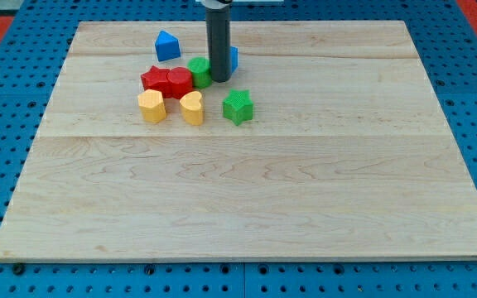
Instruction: Push the green circle to the blue triangle
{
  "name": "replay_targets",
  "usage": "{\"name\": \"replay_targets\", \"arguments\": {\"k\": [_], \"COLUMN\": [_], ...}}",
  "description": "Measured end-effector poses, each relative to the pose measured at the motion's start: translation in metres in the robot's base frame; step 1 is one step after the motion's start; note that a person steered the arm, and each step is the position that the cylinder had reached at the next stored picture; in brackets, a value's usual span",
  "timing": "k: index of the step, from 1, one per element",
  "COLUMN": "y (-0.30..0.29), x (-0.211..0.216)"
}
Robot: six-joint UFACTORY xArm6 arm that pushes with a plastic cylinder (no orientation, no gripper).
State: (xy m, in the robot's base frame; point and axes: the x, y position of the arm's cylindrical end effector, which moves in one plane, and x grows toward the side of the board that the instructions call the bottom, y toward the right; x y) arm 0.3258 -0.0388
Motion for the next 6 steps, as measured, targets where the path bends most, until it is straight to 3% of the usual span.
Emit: {"name": "replay_targets", "arguments": {"k": [4, 6], "y": [-0.048, -0.057], "x": [0.003, 0.035]}}
